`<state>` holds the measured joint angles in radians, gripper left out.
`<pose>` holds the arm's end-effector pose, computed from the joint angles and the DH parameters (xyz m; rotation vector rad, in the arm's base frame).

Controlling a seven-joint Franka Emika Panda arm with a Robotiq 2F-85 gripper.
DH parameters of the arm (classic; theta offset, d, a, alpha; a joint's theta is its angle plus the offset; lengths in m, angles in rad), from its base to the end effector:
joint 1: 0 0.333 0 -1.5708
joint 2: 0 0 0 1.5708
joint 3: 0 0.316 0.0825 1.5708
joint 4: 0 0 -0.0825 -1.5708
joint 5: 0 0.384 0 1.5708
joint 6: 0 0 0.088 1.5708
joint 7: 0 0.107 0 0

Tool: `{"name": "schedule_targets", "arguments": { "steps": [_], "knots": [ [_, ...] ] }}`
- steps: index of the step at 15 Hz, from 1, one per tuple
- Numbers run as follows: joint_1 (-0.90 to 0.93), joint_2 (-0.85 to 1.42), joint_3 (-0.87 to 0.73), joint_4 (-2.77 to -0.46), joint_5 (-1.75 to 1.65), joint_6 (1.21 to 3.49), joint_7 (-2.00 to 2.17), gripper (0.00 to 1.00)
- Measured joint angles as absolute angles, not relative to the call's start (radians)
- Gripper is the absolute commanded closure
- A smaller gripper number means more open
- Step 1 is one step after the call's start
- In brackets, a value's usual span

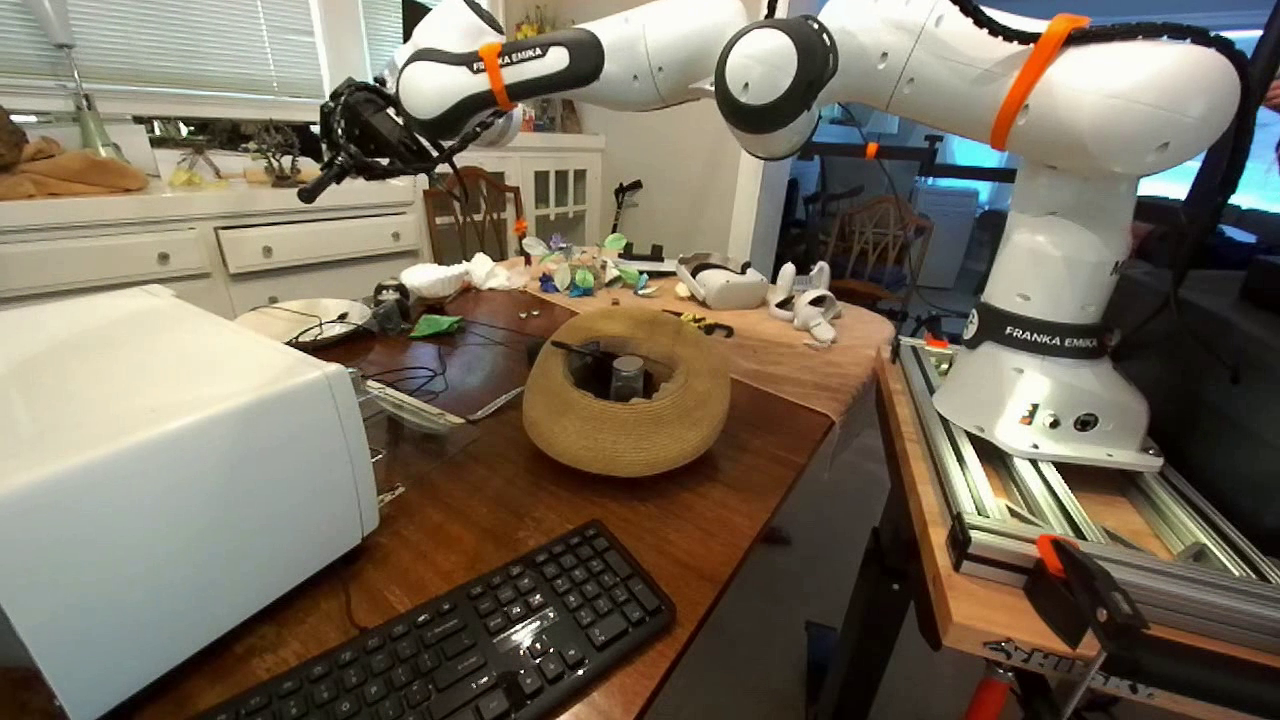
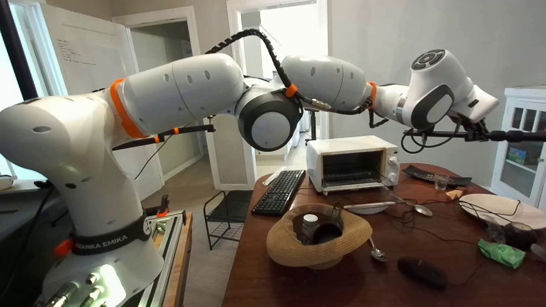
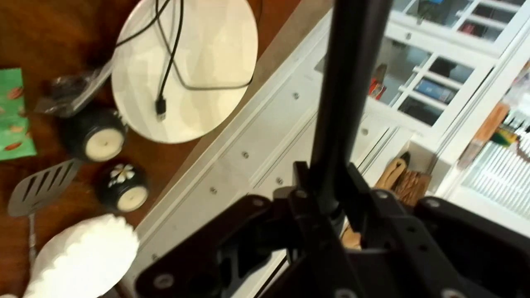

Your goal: Put the black stick on the microwave

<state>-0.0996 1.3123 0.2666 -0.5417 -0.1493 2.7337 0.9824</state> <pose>0.8569 -0.0150 0.3150 -2.1339 1.2027 -0.9686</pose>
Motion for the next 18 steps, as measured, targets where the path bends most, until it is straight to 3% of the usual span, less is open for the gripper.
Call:
{"name": "schedule_targets", "arguments": {
  "steps": [3,10,15,16,18],
  "knots": [
    [-0.025,1.288,0.303,-0.543,-0.067,2.696,0.818,0.94],
    [0.001,1.236,0.554,-0.565,-0.065,2.517,0.515,0.94],
    [-0.003,1.221,0.579,-0.594,-0.067,2.481,0.464,0.94],
    [-0.004,1.221,0.576,-0.597,-0.070,2.482,0.463,0.78],
    [-0.010,1.220,0.565,-0.600,-0.073,2.483,0.463,0.78]
  ]
}}
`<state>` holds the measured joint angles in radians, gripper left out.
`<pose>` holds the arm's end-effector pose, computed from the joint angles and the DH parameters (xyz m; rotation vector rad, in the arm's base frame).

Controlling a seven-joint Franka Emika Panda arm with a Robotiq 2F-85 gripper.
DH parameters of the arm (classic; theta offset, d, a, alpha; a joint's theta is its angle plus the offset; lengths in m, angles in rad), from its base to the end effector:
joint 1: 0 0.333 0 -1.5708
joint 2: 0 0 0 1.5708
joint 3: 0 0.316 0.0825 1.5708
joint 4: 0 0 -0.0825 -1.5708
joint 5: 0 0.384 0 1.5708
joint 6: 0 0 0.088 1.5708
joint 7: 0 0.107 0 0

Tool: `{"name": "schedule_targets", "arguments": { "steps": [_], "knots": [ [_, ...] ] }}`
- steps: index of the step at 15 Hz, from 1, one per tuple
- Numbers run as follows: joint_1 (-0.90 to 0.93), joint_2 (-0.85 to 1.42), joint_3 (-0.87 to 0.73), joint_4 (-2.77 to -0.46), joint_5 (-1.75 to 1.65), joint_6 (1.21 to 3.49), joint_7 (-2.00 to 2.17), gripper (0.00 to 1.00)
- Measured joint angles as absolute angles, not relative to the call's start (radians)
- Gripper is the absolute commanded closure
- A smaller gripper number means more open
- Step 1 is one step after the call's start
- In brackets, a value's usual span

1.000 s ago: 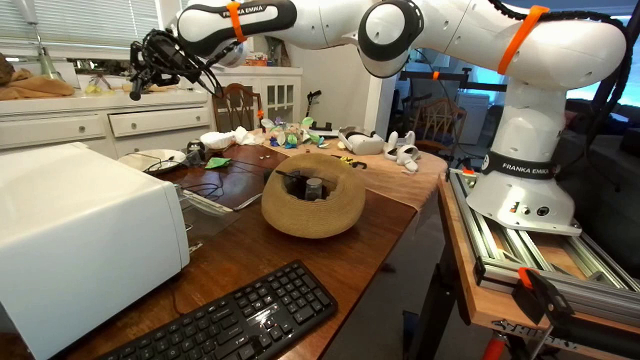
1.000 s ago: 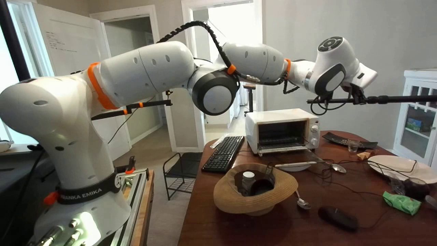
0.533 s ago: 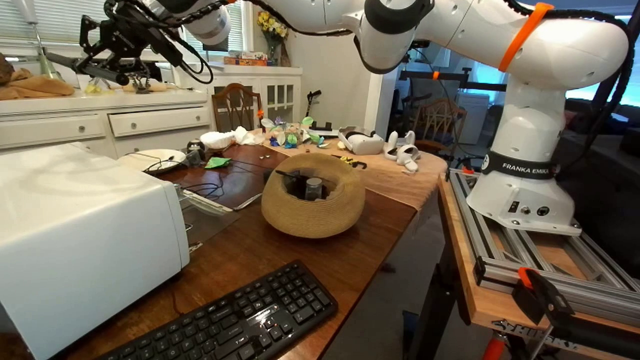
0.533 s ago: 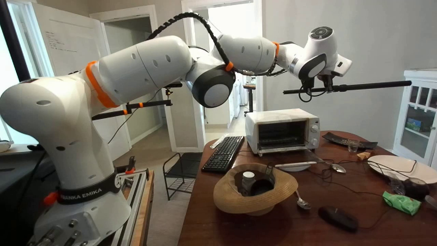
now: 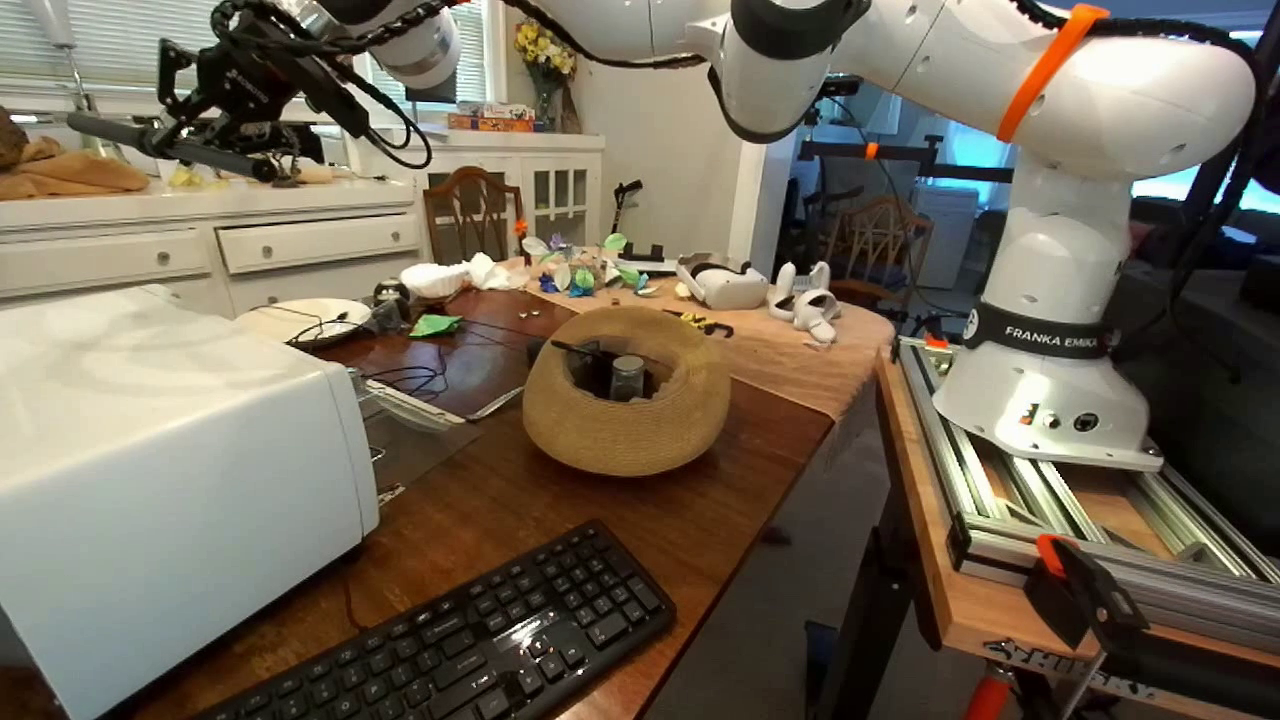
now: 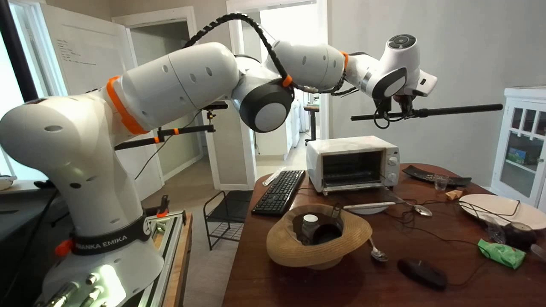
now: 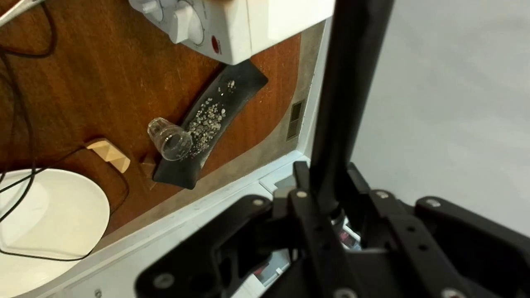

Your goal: Put the black stick on the microwave

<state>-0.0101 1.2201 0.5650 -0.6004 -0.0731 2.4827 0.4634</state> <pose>0.8380 0.1558 0.3637 -2.3558 0.5014 -0.6745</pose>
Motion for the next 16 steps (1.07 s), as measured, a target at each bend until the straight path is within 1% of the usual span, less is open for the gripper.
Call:
{"name": "schedule_targets", "arguments": {
  "steps": [4,5,11,16],
  "knots": [
    [-0.019,1.219,0.564,-0.602,-0.074,2.483,0.463,0.78],
    [-0.019,1.219,0.564,-0.602,-0.074,2.483,0.463,0.94],
    [0.017,1.234,0.579,-0.617,-0.074,2.483,0.373,0.94],
    [0.094,1.278,0.643,-0.677,-0.074,2.493,0.213,0.94]
  ]
}}
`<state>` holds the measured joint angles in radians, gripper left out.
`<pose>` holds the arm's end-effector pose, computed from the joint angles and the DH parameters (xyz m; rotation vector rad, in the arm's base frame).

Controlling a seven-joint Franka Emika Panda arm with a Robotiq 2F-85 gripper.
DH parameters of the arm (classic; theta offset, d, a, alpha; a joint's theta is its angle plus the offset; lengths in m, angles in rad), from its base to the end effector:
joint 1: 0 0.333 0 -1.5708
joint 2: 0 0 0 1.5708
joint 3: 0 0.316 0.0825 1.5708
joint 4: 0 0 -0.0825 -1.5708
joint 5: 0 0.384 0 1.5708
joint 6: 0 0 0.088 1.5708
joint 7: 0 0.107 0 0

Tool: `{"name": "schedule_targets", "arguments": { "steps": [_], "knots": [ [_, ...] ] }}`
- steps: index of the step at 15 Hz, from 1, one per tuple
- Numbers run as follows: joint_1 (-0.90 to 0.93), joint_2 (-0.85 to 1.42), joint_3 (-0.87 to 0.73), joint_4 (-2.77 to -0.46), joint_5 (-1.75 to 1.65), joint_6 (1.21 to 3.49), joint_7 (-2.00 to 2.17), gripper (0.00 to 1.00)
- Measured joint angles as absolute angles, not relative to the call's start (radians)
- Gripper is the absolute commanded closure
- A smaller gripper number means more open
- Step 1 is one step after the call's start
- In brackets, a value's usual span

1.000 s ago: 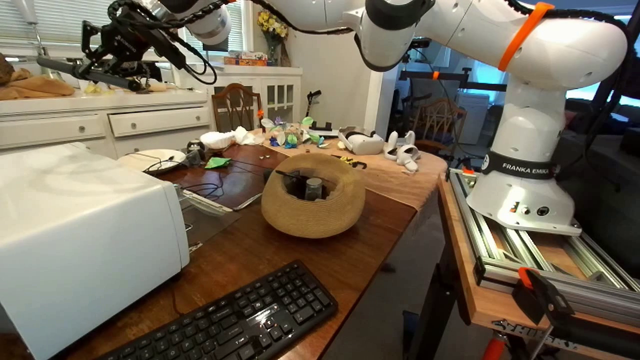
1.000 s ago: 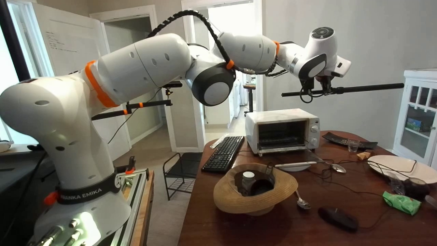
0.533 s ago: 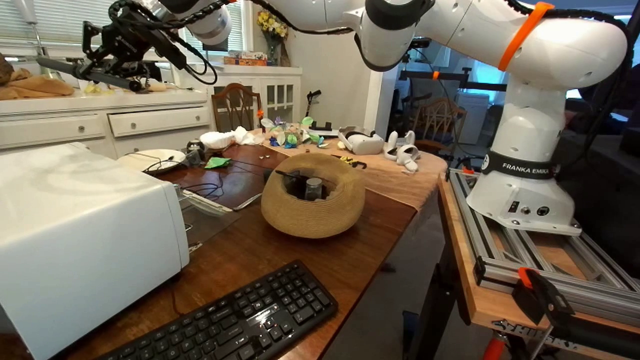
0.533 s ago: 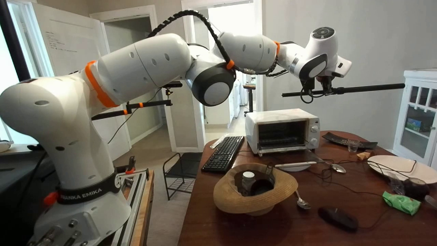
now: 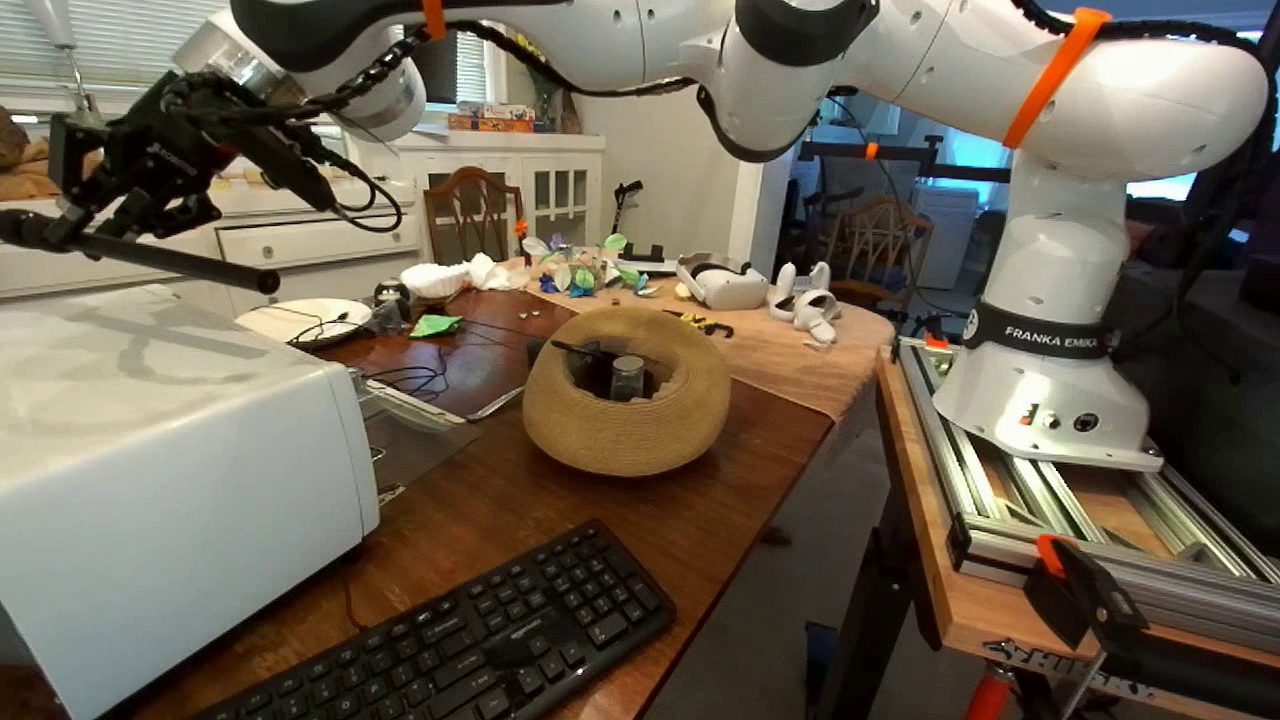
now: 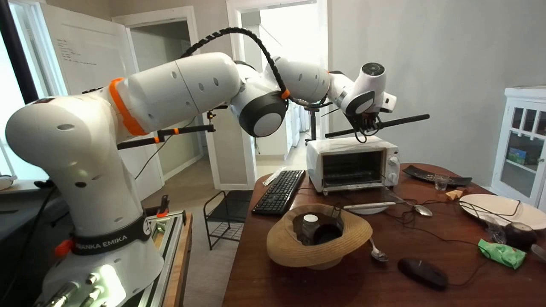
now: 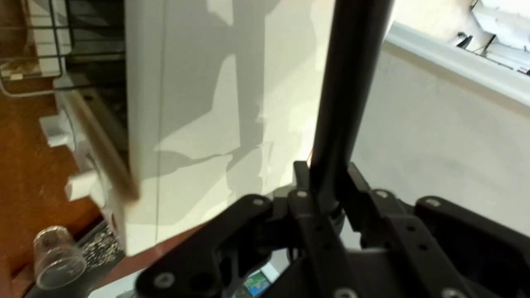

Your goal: Put the black stick on the microwave

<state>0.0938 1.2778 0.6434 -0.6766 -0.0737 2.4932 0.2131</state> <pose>0.8012 0.2812 0.2969 -2.4144 0.0688 -0.5629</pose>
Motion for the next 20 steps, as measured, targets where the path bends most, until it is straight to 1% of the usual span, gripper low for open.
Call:
{"name": "schedule_targets", "arguments": {
  "steps": [4,8,12,17,20],
  "knots": [
    [0.106,1.276,0.644,-0.749,-0.074,2.570,0.208,0.94],
    [0.105,1.234,0.595,-0.845,-0.079,2.709,0.264,0.94],
    [0.104,1.134,0.542,-0.983,-0.081,2.761,0.346,0.94],
    [0.091,0.987,0.527,-1.197,-0.080,2.808,0.441,0.94],
    [0.132,0.888,0.421,-1.340,-0.080,2.922,0.613,0.94]
  ]
}}
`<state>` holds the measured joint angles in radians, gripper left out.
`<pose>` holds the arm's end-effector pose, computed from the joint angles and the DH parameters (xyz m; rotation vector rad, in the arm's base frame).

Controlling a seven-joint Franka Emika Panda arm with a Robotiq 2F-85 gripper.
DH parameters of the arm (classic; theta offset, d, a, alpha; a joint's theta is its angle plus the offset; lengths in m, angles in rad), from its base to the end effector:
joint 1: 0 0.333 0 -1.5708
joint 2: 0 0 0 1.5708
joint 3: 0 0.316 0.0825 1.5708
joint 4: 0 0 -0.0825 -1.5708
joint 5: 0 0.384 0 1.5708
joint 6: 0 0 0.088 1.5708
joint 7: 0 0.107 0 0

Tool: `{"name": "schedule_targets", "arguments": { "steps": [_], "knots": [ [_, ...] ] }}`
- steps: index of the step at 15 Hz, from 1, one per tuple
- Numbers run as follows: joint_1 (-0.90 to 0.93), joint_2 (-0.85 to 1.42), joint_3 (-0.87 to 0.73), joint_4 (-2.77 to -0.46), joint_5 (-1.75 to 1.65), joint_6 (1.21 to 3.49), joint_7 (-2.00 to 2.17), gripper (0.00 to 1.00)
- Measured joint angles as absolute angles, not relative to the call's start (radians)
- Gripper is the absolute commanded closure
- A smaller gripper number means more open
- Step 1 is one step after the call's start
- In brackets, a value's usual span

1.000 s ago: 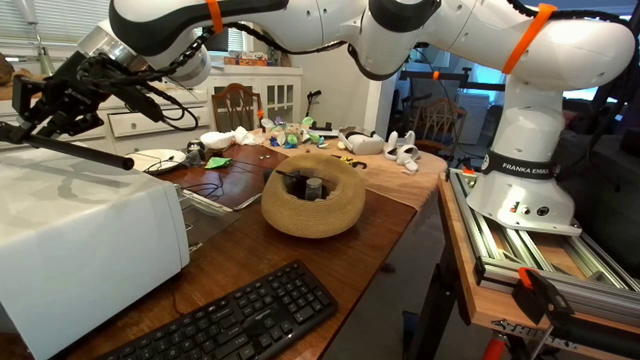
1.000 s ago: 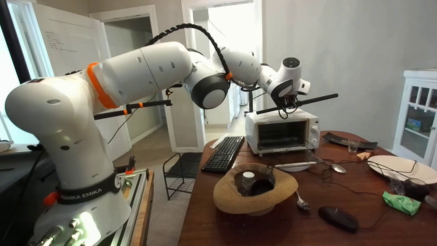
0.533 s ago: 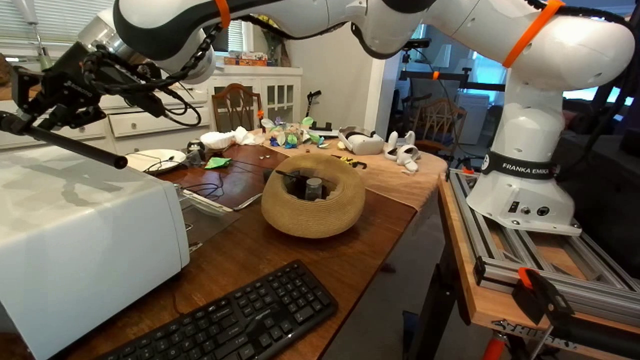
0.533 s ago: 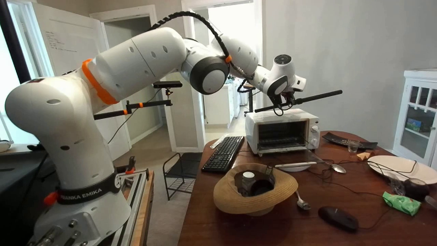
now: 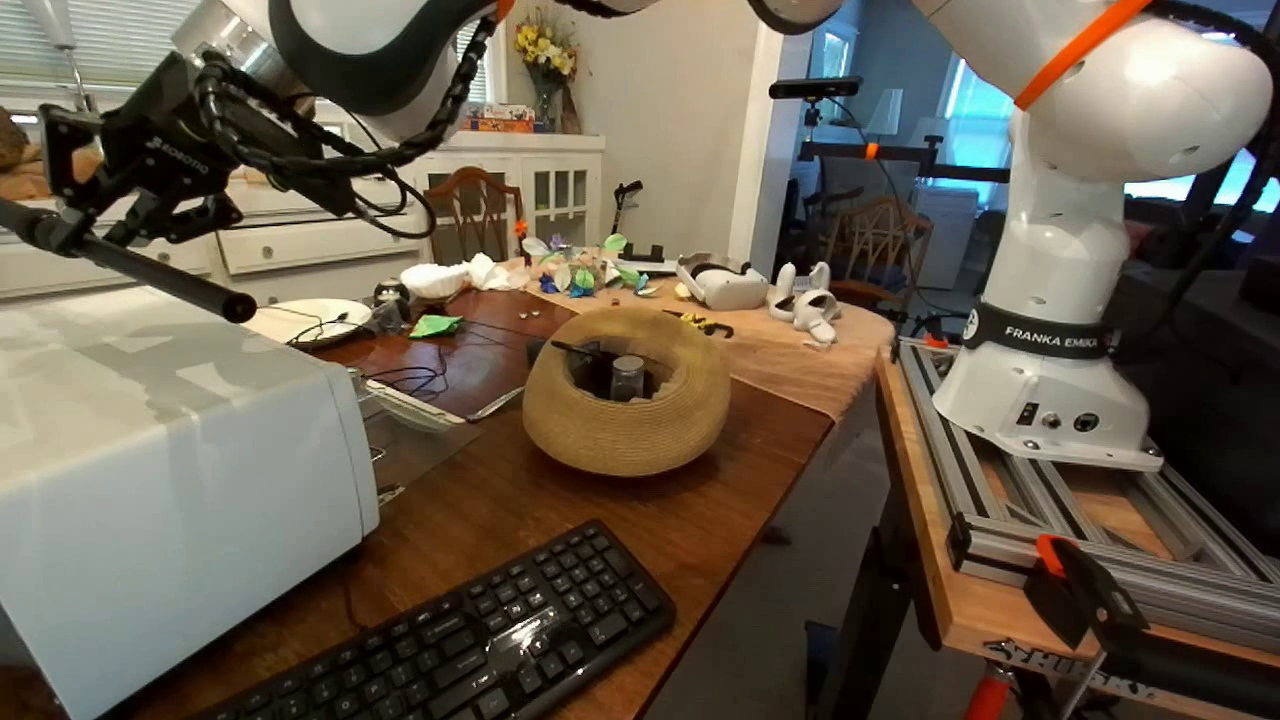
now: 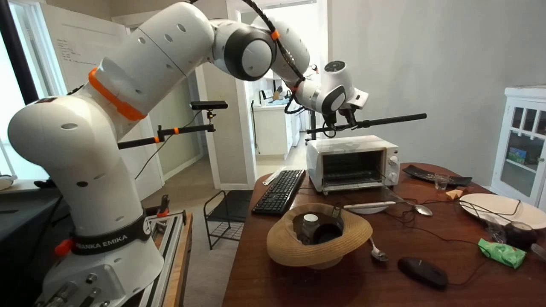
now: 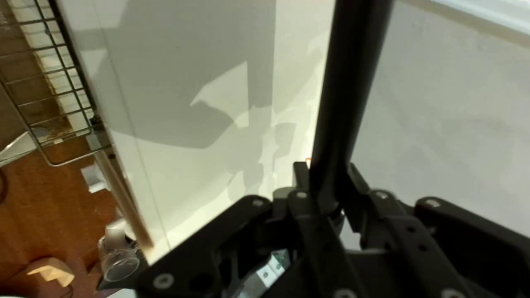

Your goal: Put the black stick on the microwave

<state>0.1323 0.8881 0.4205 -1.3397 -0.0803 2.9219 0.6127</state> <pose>0.7200 0.3242 0.3114 -2.4460 0.3192 -0.6766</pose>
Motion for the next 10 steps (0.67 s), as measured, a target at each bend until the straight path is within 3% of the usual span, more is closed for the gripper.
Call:
{"name": "schedule_targets", "arguments": {
  "steps": [4,10],
  "knots": [
    [0.249,0.779,0.246,-1.488,0.070,2.980,0.647,0.94],
    [0.259,0.731,0.236,-1.545,0.150,2.902,0.540,0.94]
  ]
}}
